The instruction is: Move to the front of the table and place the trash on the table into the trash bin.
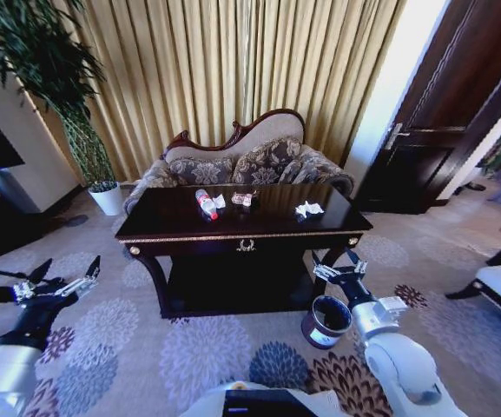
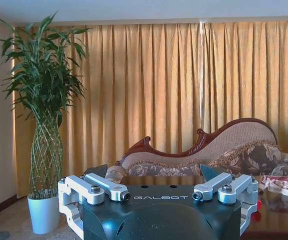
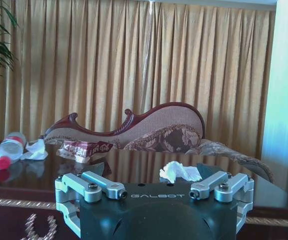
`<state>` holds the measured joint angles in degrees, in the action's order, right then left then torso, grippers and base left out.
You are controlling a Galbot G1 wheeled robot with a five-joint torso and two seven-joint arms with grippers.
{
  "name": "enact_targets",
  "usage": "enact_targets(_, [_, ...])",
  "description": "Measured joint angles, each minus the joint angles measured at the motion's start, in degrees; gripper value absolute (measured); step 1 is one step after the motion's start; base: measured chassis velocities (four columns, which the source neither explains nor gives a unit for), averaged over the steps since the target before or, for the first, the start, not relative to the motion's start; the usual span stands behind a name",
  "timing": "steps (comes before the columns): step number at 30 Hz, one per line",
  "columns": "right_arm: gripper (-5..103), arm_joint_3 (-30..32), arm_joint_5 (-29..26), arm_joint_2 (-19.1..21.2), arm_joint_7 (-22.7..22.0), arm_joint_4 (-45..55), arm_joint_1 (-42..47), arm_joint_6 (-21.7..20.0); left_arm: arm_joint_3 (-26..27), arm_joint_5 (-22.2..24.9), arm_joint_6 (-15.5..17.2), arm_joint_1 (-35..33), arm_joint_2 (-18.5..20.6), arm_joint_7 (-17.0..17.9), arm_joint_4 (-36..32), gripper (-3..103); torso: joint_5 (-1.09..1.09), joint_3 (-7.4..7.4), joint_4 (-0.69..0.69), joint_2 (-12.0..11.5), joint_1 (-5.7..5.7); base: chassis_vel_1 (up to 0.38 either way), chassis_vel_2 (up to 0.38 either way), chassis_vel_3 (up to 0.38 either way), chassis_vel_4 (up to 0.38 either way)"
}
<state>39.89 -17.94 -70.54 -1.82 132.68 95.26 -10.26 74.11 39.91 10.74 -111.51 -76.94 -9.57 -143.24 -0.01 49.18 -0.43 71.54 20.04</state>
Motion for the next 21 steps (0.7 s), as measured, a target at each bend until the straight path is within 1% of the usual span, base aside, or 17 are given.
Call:
enact_targets(8, [100,-0.01,0.02,0.04,0.02,-0.10,0.00,0.02,-0.09,0.00,-0.05,0.01,0.05,-0.53,0.00,100,0.00,0.00,0.00,0.00,0.00,-0.231,0.232,0.246,-0.217])
enact_targets(14, [100,-0.28,0.53,0.03,0.02,-0.37,-0.10,-0.10,-0.18,0.00,-0.05,0.03,0.02,-0.61,0.00,100,0.01,0.00,0.00,0.00,0.01,-0.217,0.209,0.199,-0.204])
enact_targets(17, [100,-0.51,0.78,0.02,0.01,-0.37,-0.21,-0.71,-0.23,0.00,-0.18,0.11,-0.02,-0.60,0.31,100,0.00,0.02,0.01,-0.02,0.06,-0.143,0.171,0.121,-0.161])
enact_targets(21, [100,-0.68,0.75,0.08,-0.03,-0.82,-0.35,-0.28,-0.24,0.00,-0.72,0.14,-0.05,-0.58,0.87,100,0.00,0.02,0.01,-0.03,0.07,-0.009,0.020,0.020,-0.009])
